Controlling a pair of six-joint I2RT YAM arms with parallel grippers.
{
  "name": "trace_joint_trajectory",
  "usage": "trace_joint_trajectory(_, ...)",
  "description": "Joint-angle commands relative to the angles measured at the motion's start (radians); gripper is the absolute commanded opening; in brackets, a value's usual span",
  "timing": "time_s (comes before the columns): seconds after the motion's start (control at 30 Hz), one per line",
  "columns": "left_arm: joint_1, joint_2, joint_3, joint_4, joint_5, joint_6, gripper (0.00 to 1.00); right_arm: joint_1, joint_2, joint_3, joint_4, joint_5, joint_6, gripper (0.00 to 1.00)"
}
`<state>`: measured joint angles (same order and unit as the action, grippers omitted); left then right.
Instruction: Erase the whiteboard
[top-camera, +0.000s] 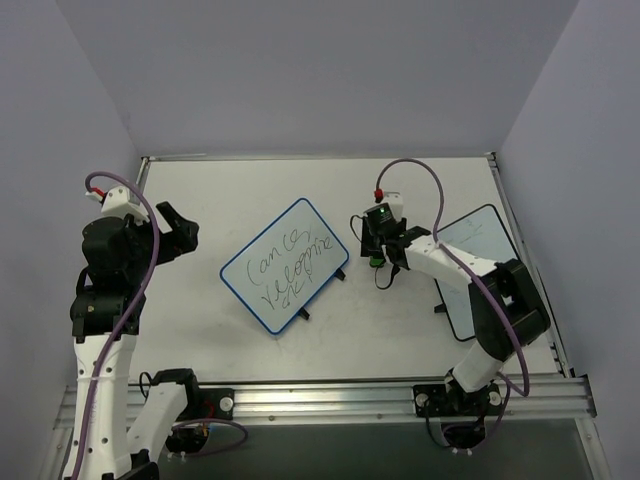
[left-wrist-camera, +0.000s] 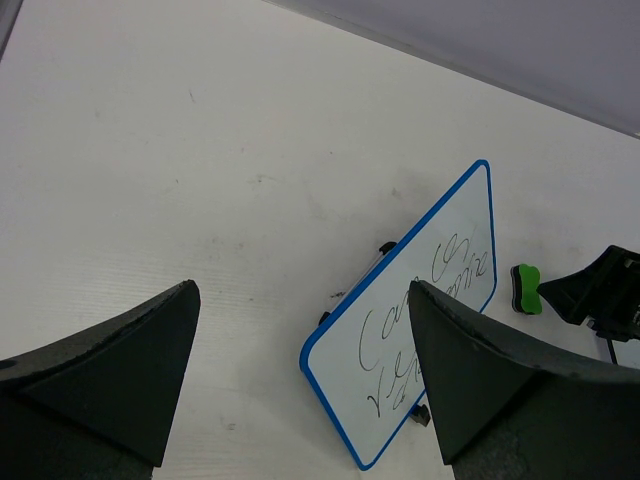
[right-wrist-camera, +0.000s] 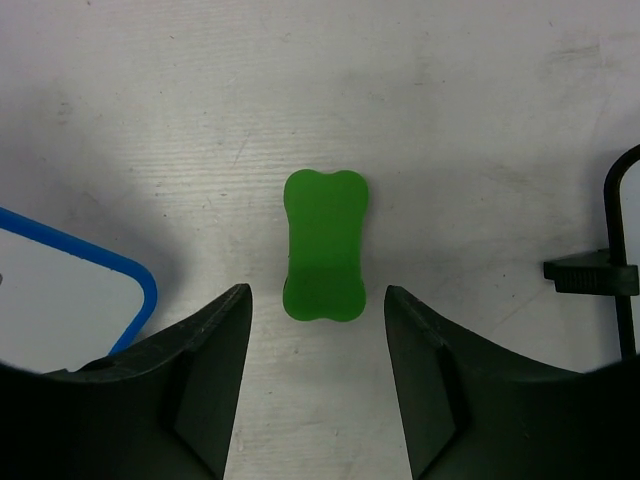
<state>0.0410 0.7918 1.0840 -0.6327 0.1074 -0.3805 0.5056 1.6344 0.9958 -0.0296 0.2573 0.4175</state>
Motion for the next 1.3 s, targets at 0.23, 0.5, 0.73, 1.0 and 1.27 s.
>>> trace_joint_trajectory(0.23, 0.007, -0.005, -0.001, 0.036, -0.003, 0.012, 0.94, 0.004, 0.071, -0.003, 0.063, 0.045, -0.014, 0.48)
trace_joint_trajectory(0.5, 0.005, -0.006, -0.001, 0.034, -0.005, 0.014, 0.94, 0.002, 0.116, 0.026, 0.056, 0.063, -0.022, 0.47)
trace_joint_trajectory(0.73, 0.005, -0.006, -0.002, 0.034, -0.005, 0.014, 0.94, -0.001, 0.142, 0.035, 0.056, 0.073, -0.023, 0.46)
trace_joint_trajectory(1.0, 0.003, 0.000, -0.003, 0.034, -0.003, 0.012, 0.94, -0.012, 0.142, 0.033, 0.080, 0.059, -0.032, 0.45)
trace_joint_trajectory(1.27, 0.003, 0.000, -0.004, 0.034, -0.005, 0.012, 0.94, -0.022, 0.150, 0.046, 0.083, 0.054, -0.031, 0.42)
